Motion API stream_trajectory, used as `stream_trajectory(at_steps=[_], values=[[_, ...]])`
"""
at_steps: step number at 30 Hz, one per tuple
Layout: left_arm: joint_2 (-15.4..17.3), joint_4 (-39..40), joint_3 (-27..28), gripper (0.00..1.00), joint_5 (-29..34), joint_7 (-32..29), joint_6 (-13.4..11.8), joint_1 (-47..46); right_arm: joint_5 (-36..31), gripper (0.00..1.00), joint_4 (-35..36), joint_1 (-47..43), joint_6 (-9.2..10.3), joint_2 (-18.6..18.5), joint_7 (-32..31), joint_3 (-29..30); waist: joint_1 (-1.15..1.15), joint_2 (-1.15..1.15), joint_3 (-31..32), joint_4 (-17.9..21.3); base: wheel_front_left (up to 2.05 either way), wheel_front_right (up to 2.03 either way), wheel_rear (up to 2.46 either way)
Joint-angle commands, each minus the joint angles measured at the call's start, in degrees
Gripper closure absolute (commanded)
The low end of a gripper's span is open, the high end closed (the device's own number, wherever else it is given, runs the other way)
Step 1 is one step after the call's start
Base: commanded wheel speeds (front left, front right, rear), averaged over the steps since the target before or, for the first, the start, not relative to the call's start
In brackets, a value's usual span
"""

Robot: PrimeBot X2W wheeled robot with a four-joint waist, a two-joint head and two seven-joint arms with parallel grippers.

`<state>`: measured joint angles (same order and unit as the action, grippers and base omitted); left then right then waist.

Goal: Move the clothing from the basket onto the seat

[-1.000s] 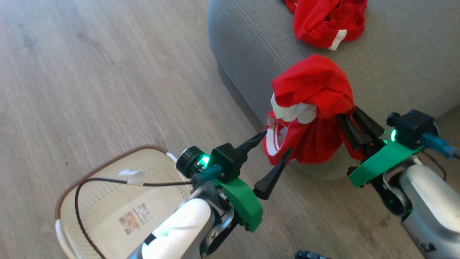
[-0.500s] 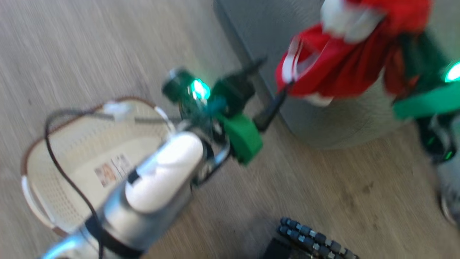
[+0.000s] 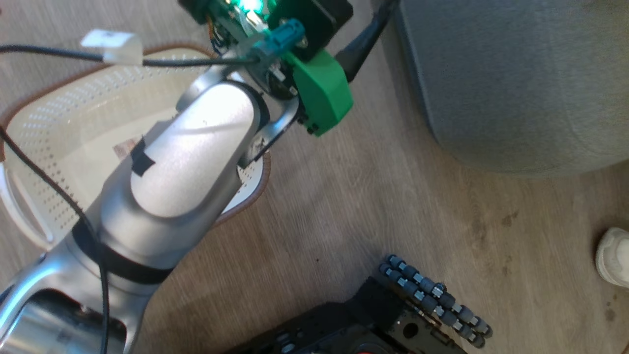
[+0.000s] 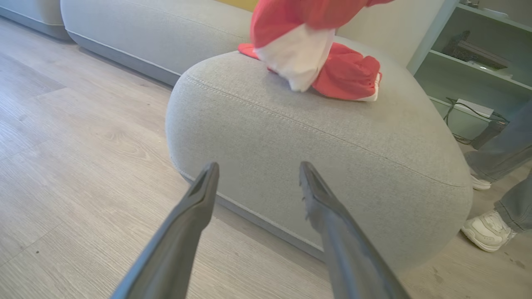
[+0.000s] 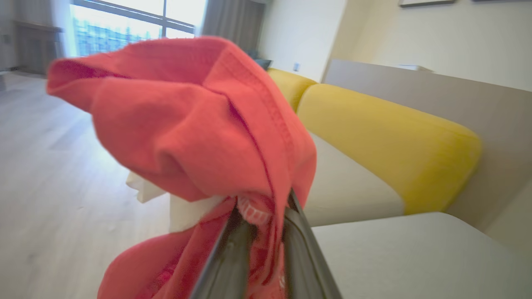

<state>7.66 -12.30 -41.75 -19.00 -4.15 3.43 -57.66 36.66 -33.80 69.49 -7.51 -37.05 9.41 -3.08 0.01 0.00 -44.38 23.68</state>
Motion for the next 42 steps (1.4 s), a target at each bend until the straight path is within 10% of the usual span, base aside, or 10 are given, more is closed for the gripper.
stream_trajectory(at_steps=[1, 10, 12, 13, 23, 42], values=[[-0.19, 2.17, 1.41, 0.0, 0.59, -0.26, 0.13, -2.26, -0.18, 1.0, -0.71, 1.29, 0.02, -4.19, -0.66, 2.86, -0.01, 0.0, -2.04, -1.58, 0.0, 0.0, 0.0], [-0.38, 2.86, 1.53, 0.0, 0.59, -0.81, -0.84, -3.84, -1.22, 1.0, -18.4, -0.99, 0.02, -3.34, 1.61, 6.46, -0.01, 0.0, -6.9, -2.7, 0.0, 0.0, 0.0], [-0.03, 2.86, 1.37, 0.0, 0.75, -1.24, -0.98, -3.84, -1.15, 0.65, -22.07, -2.47, 0.02, -0.51, 3.23, 6.64, -0.01, 0.0, -7.9, -2.66, 0.0, 0.0, 0.0], [0.28, 2.85, 1.33, 0.0, 0.87, -1.37, -1.06, -3.81, -1.14, 0.0, -23.49, -2.94, 0.02, 0.7, 3.86, 6.7, -0.01, 0.0, -8.19, -2.55, 0.0, 0.0, 0.0], [2.06, 2.2, 2.12, 0.0, -0.62, 0.75, -2.46, 0.51, -2.34, 0.0, -16.08, -6.97, 0.02, 5.25, 5.56, 5.22, -0.01, 0.0, -2.64, -1.07, 0.0, 0.0, 0.0], [0.26, -5.97, 7.07, 0.0, -11.53, 15.4, -6.89, 23.91, -7.3, 0.0, 14.62, -46.97, 0.02, 10.73, 4.99, -0.34, -0.01, 0.0, 27.94, -9.4, 0.0, 0.0, 0.0]])
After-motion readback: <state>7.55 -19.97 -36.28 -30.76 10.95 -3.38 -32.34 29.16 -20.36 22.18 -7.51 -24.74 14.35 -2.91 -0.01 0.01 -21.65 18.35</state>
